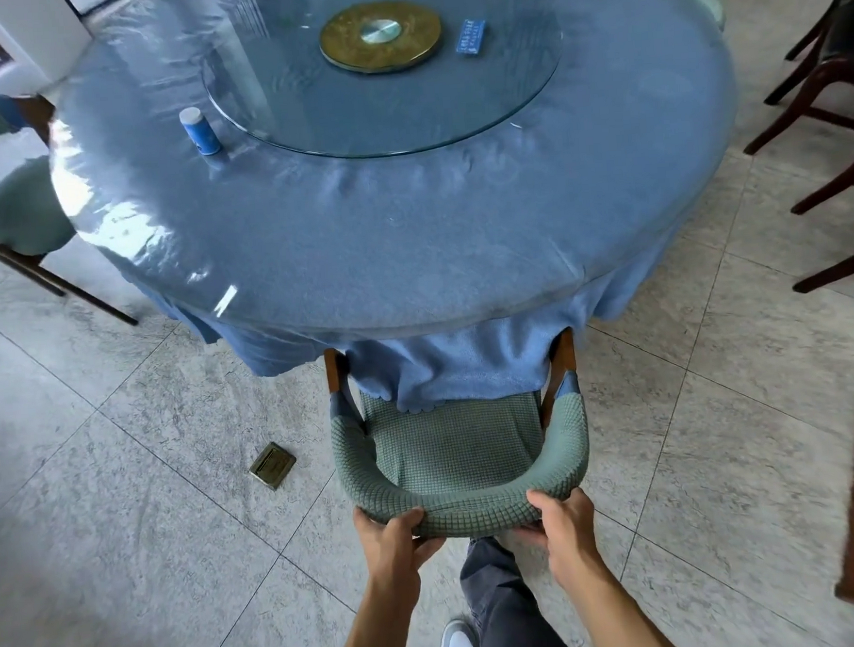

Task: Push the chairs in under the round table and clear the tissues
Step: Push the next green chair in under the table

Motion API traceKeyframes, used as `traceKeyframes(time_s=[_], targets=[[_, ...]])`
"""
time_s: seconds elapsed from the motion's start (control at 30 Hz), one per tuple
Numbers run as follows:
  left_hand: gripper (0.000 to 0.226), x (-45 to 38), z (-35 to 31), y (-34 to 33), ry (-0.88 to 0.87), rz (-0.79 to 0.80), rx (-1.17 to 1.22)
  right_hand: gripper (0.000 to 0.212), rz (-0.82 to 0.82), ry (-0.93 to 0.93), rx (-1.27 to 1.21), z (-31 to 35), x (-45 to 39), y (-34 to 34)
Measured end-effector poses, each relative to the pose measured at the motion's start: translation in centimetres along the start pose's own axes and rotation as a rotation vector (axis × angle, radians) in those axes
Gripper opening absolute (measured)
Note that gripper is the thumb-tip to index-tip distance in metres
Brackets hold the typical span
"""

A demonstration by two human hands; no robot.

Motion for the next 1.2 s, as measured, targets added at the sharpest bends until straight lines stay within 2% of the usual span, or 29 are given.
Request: traceKeyframes(time_s=[0.23, 0.43, 0.67, 0.93, 1.2], targets=[[0.038, -1.7, -2.4, -3.0, -0.02, 0.009, 0.008, 0.035, 0.042, -0.002, -0.022, 2.7, -2.1, -2.6], [0.049, -3.3, -5.0, -5.4, -0.006, 0.007, -0.008, 0.036, 0.052, -0.029, -0.027, 4.9, -3.5, -4.9], [0.05, -4.2, -6.9, -8.0, 0.002, -0.008, 0.004, 0.033, 0.06, -0.041, -0.037, 7.4, -5.3, -6.8], [0.04, -5.0, -8.3, -10.7, 0.012, -0.011, 0.02, 0.032, 0.082, -0.019, 0.018, 9.7, -7.7, -8.1], [0.041, -5.7, -9.4, -12.8, 0.008, -0.013, 0.043, 0.031, 0.119, -0.006, 0.013, 11.8, -9.1, -9.2]])
Point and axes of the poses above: each hand's wrist, its own x-axis away from the middle knuckle, its own y-axis out of the back of the hand, z = x × y, the point moved 1 cm from there along -x, towards the middle knuckle, and after that the axes turned 10 degrees about -z, right-handed, at the moved point
